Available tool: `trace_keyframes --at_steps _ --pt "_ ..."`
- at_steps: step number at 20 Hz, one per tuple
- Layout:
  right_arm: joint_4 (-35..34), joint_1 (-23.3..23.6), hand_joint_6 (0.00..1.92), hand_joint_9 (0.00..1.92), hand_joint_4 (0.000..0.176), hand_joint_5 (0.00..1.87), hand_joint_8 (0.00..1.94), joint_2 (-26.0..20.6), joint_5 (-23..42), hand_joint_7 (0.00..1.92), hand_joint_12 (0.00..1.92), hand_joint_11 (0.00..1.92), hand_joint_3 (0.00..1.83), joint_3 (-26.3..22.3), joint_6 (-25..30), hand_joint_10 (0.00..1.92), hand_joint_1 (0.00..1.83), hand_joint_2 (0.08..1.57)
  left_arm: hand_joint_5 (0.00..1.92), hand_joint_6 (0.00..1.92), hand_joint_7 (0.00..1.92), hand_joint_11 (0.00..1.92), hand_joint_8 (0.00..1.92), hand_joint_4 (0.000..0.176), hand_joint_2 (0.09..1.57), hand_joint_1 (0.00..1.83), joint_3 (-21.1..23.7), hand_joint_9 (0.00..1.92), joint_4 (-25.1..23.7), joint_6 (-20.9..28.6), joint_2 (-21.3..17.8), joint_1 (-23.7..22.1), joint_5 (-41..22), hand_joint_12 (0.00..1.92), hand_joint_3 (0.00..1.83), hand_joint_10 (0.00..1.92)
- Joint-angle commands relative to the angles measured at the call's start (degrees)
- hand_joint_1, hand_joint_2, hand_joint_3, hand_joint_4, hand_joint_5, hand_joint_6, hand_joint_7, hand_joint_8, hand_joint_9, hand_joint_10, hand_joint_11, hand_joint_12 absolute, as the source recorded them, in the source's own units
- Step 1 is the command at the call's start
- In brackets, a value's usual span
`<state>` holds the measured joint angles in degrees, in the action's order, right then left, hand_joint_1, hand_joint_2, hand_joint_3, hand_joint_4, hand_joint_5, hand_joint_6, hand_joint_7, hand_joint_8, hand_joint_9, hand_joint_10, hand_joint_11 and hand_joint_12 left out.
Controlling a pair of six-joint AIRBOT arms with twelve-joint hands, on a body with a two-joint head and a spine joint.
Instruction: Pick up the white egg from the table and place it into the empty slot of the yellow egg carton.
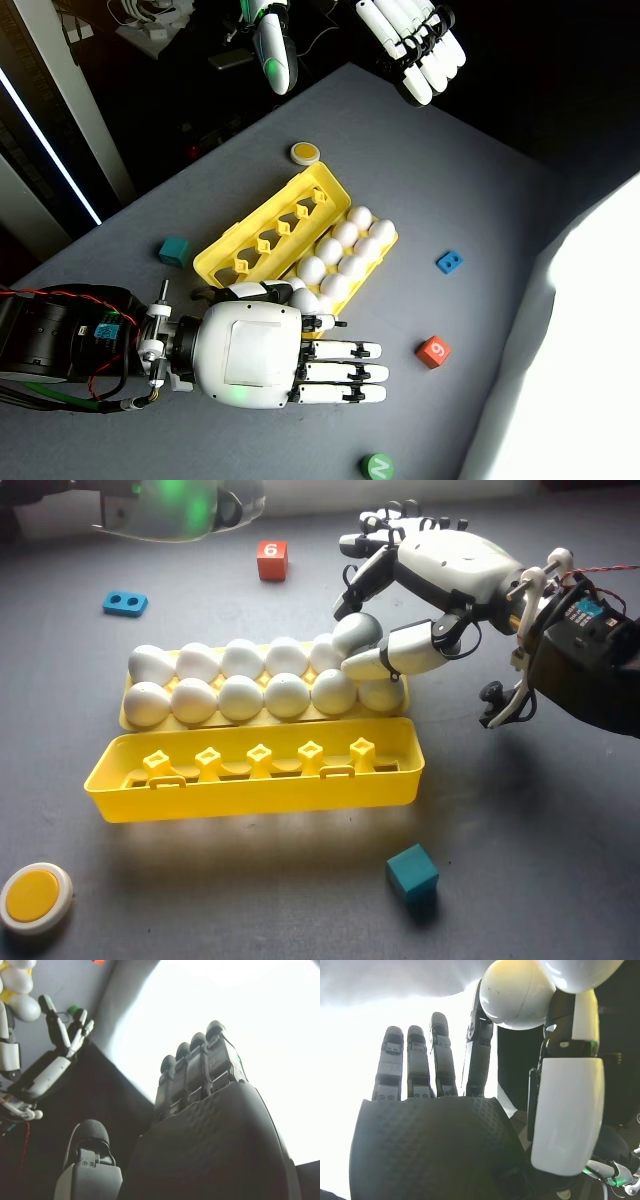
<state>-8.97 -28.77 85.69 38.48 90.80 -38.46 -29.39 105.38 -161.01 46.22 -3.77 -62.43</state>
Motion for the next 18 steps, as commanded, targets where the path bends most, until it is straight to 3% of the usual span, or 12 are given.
trace_keyframes --at_steps 1,2,5,6,8,10,18 --pt "0.02 -0.05 0.08 0.06 0.069 1.08 0.00 -0.37 6.77 0.22 0.00 0.00 0.00 0.10 0.11 0.00 1.01 0.88 0.14 0.02 0.11 0.01 0.01 0.000 1.17 0.00 -0.11 0.06 -5.91 0.15 0.08 -0.52 0.88 0.01 0.00 0.01" --pt "0.02 -0.11 0.03 0.06 0.060 1.08 0.00 -0.41 6.77 0.24 0.00 0.00 0.00 0.10 0.09 0.00 1.00 0.86 0.13 0.01 0.11 0.01 0.01 0.000 1.18 0.00 -0.11 0.06 -5.91 0.15 0.08 -0.52 0.88 0.01 0.00 0.01" --pt "0.02 -0.46 0.00 0.03 0.069 1.02 0.00 -0.55 6.77 0.21 0.00 0.00 0.00 0.10 0.09 0.00 0.96 0.84 0.08 0.00 0.04 0.00 0.00 0.000 1.18 0.00 -0.11 0.00 -5.91 0.15 0.08 -0.52 0.88 0.00 0.00 0.00" --pt "0.02 -0.55 0.00 0.03 0.083 1.01 0.00 -0.57 6.77 0.21 0.00 0.00 0.00 0.09 0.05 0.00 0.94 0.83 0.10 0.01 0.06 0.00 0.01 0.000 1.17 0.00 -0.11 0.02 -5.91 0.15 0.08 -0.52 0.88 0.00 0.00 0.01" --pt "0.02 -0.62 0.00 0.01 0.079 0.99 0.00 -0.59 6.77 0.18 0.00 0.00 0.00 0.00 -0.07 0.00 0.93 0.83 0.08 0.00 0.04 0.00 0.00 0.000 1.17 0.00 -0.11 0.00 -5.90 0.17 0.08 -0.52 0.88 0.00 0.00 0.00" --pt "0.02 -0.65 0.00 0.00 0.112 0.93 0.00 -0.60 6.82 0.14 0.00 0.00 0.00 -0.03 -0.15 0.00 0.85 0.84 0.08 0.00 0.04 0.00 0.00 0.000 1.16 0.00 -0.11 0.00 -5.90 0.20 0.08 -0.53 0.88 0.00 0.00 0.00" --pt "0.03 -1.11 0.00 0.00 0.106 0.87 0.01 -1.16 7.44 0.17 0.00 0.00 0.00 -0.32 -0.54 0.00 0.83 0.83 0.06 0.00 0.04 0.00 0.01 0.000 1.17 0.00 -0.11 0.00 -5.90 0.20 0.09 -0.53 0.88 0.00 0.00 0.00"
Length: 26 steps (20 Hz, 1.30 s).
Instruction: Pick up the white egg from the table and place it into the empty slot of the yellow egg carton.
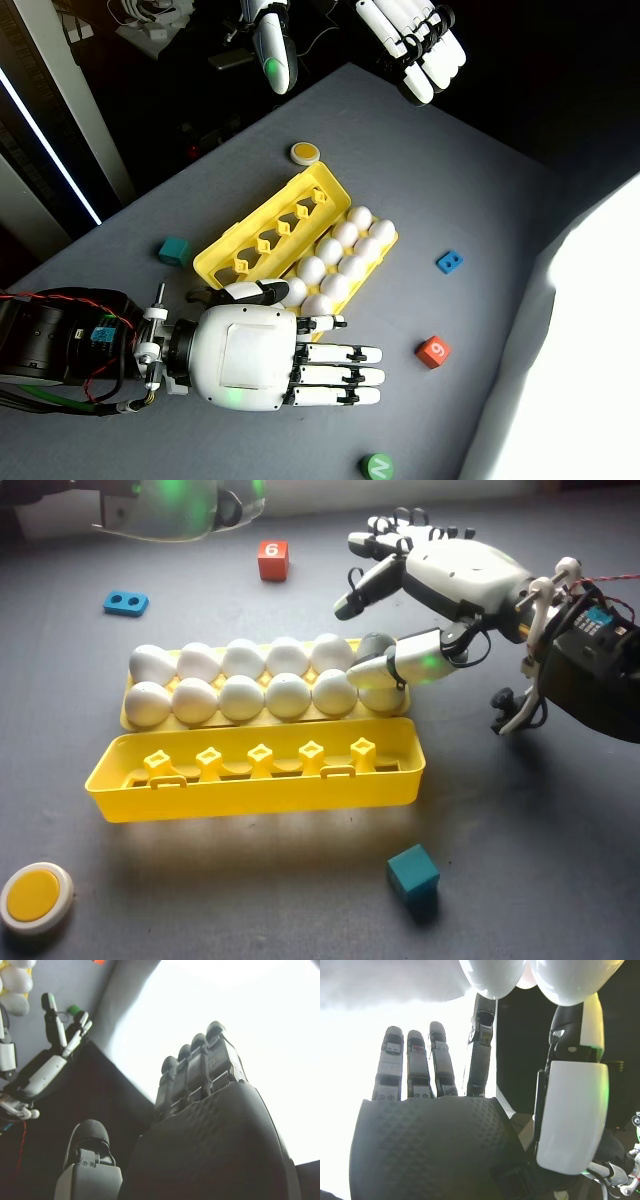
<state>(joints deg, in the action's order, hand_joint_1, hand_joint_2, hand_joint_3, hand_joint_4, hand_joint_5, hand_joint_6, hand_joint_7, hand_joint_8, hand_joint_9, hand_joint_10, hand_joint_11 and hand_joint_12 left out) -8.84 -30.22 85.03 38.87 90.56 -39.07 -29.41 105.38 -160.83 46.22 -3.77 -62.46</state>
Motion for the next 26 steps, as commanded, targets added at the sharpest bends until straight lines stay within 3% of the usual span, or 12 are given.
trace_keyframes --at_steps 1,2,6,7,12,14,16,17,20,21,22,26 --pt "-0.10 0.34 0.00 0.00 0.114 0.87 0.01 -0.63 7.34 0.17 0.00 0.00 0.00 -0.09 0.07 0.00 0.81 0.84 0.07 0.01 0.05 0.00 0.01 0.000 1.17 0.00 -0.09 0.01 -5.90 0.02 0.09 -0.53 0.91 0.00 0.00 0.00" --pt "-0.10 0.52 0.01 0.00 0.109 0.88 0.01 -1.12 7.68 0.18 0.00 0.00 0.00 -0.37 0.07 0.00 0.83 0.84 0.09 0.01 0.07 0.00 0.02 0.000 1.17 0.00 -0.09 0.03 -5.90 0.02 0.09 -0.53 0.91 0.00 0.00 0.01" --pt "2.62 2.11 0.00 0.00 0.122 0.88 0.00 -7.39 9.03 0.19 0.00 0.00 0.00 -6.44 -1.10 0.00 0.80 0.84 0.11 0.01 0.07 0.00 0.01 0.000 1.18 0.00 -0.09 0.03 -5.87 0.02 0.08 -0.53 0.99 0.00 0.00 0.01" --pt "2.85 2.55 0.00 0.00 0.141 0.85 0.01 -10.70 8.47 0.20 0.01 0.01 0.00 -10.05 -2.31 0.00 0.76 0.85 0.11 0.01 0.09 0.00 0.01 0.000 1.18 0.00 -0.08 0.04 -5.66 0.02 0.08 -0.56 0.99 0.00 0.00 0.01" --pt "5.60 2.82 0.01 0.00 0.128 0.87 0.00 -24.11 8.36 0.18 0.00 0.00 0.00 -22.84 -5.13 0.00 0.79 0.84 0.12 0.01 0.09 0.00 0.01 0.000 1.18 0.00 -0.07 0.05 -5.38 0.11 0.10 -0.74 0.99 0.00 0.00 0.01" --pt "11.84 2.88 0.01 0.00 0.139 0.87 0.01 -29.85 8.55 0.20 0.00 0.00 0.00 -27.29 -6.81 0.00 0.77 0.84 0.12 0.01 0.09 0.00 0.01 0.000 1.18 0.00 -0.06 0.04 -5.32 0.09 0.10 -0.74 0.99 0.00 0.00 0.01" --pt "12.42 3.00 0.00 0.00 0.147 0.87 0.00 -35.31 8.17 0.19 0.00 0.00 0.00 -31.32 -7.72 0.00 0.77 0.84 0.11 0.00 0.08 0.00 0.00 0.000 1.18 0.00 -0.06 0.03 -5.26 0.07 0.08 -0.74 1.16 0.00 0.00 0.00" --pt "12.43 2.92 0.00 0.01 0.153 0.86 0.00 -36.71 8.17 0.19 0.00 0.00 0.00 -32.28 -7.72 0.00 0.75 0.85 0.10 0.00 0.07 0.00 0.00 0.000 1.17 0.00 -0.05 0.03 -5.19 0.07 0.08 -0.75 1.22 0.00 0.00 0.00" --pt "12.48 3.35 0.00 0.00 0.148 0.80 0.01 -42.86 8.00 0.18 0.00 0.00 0.00 -37.24 -8.44 0.00 0.76 0.85 0.09 0.00 0.06 0.00 0.00 0.000 1.17 0.00 -0.04 0.02 -4.75 0.08 0.08 -1.01 1.20 0.00 0.00 0.00" --pt "13.05 3.53 0.00 0.00 0.164 0.78 0.01 -44.42 8.05 0.19 0.01 0.02 0.00 -38.57 -8.44 0.00 0.75 0.85 0.08 0.00 0.06 0.00 0.00 0.000 1.17 0.00 -0.04 0.01 -4.63 0.08 0.09 -1.07 1.20 0.00 0.00 0.00" --pt "14.01 3.35 0.00 0.00 0.164 0.73 0.00 -46.08 8.21 0.19 0.01 0.01 0.00 -39.74 -8.55 0.00 0.75 0.85 0.10 0.01 0.07 0.00 0.00 0.000 1.17 0.00 -0.03 0.03 -4.55 0.08 0.09 -1.10 1.21 0.00 0.00 0.01" --pt "14.03 1.76 0.00 0.03 0.166 0.72 0.01 -49.25 5.51 0.22 0.03 0.04 0.00 -42.35 -13.33 0.01 0.73 0.86 0.09 0.00 0.05 0.00 0.00 0.000 1.16 0.00 -0.02 0.02 -4.55 -0.44 0.02 -1.09 1.42 0.00 0.00 0.00"
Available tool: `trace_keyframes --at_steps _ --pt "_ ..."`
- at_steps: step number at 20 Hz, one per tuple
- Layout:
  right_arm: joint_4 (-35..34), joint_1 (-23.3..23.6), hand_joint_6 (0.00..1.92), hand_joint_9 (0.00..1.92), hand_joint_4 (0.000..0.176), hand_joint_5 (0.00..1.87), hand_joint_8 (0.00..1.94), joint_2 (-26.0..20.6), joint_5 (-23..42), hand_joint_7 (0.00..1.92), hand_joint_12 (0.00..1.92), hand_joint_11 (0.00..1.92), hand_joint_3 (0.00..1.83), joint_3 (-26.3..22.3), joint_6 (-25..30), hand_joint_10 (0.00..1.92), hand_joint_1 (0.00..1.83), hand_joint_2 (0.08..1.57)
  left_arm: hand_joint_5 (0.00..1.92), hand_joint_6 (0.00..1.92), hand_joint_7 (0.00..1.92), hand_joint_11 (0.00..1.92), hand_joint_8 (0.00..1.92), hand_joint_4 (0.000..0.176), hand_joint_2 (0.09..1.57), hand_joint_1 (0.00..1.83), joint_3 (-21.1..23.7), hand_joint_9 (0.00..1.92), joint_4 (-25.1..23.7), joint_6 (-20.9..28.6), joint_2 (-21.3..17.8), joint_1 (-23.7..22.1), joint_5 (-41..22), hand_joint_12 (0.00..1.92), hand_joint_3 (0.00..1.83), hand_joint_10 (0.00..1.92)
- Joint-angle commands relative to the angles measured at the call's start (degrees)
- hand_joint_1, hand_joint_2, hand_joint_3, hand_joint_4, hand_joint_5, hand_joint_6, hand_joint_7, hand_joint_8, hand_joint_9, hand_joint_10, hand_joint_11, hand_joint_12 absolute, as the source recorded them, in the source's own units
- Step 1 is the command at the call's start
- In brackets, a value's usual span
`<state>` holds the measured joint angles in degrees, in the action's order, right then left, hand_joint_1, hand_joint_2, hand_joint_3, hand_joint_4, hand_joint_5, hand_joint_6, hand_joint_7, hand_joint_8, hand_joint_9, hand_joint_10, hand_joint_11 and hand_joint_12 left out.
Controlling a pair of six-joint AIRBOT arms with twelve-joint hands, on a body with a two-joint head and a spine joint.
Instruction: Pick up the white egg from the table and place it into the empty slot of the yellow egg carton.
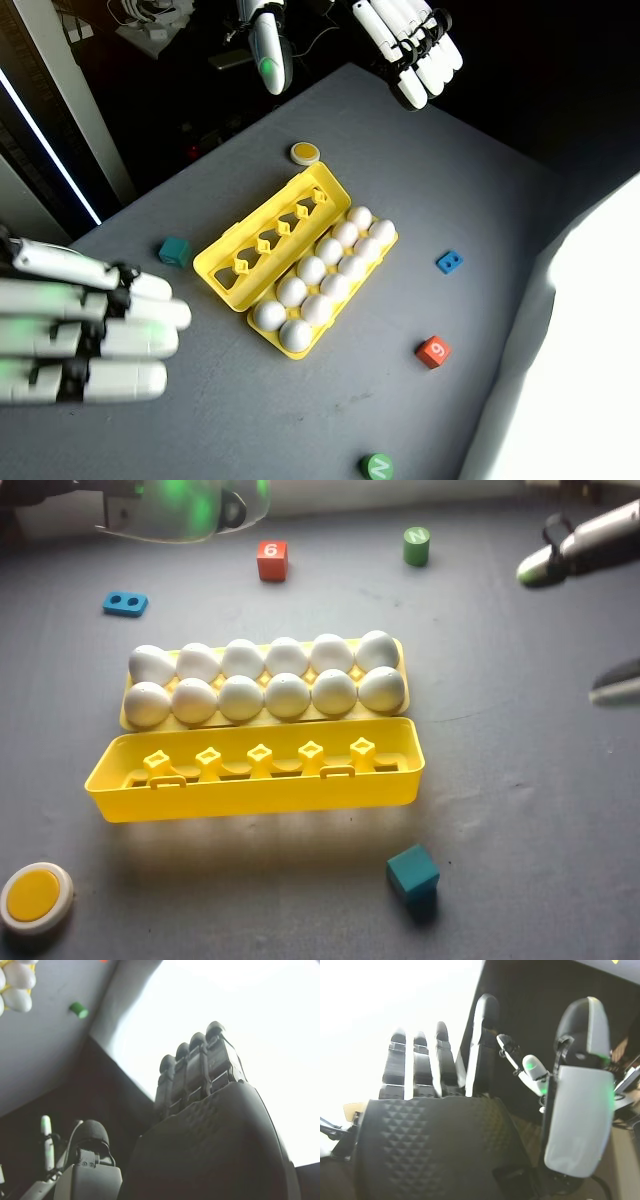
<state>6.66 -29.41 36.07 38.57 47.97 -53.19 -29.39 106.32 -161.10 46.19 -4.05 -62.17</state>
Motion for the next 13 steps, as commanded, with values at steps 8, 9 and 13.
trace_keyframes --at_steps 8,9,13 --pt "-1.18 -0.35 0.00 0.03 0.160 0.65 0.00 -0.71 -1.33 0.18 0.06 0.06 0.00 -0.91 -10.18 0.00 0.71 0.86 0.05 0.00 0.01 0.00 0.00 0.000 1.16 0.00 -0.04 0.00 -5.59 -0.47 0.01 -0.78 1.12 0.00 0.00 0.00" --pt "-1.17 -0.57 0.00 0.03 0.156 0.64 0.00 -0.59 -1.36 0.19 0.20 0.01 0.00 -0.89 -10.36 0.01 0.72 0.86 0.03 0.00 0.00 0.00 0.00 0.000 1.16 0.00 -0.04 0.00 -5.59 -0.47 0.01 -0.78 1.10 0.00 0.00 0.00" --pt "-1.10 -4.51 0.00 0.02 0.148 0.60 0.00 1.37 4.57 0.17 0.25 0.00 0.00 -0.84 -10.51 0.00 0.72 0.85 0.06 0.01 0.02 0.00 0.01 0.000 1.17 0.00 -0.04 0.00 -5.59 -0.59 -0.01 -0.77 1.09 0.00 0.00 0.00"
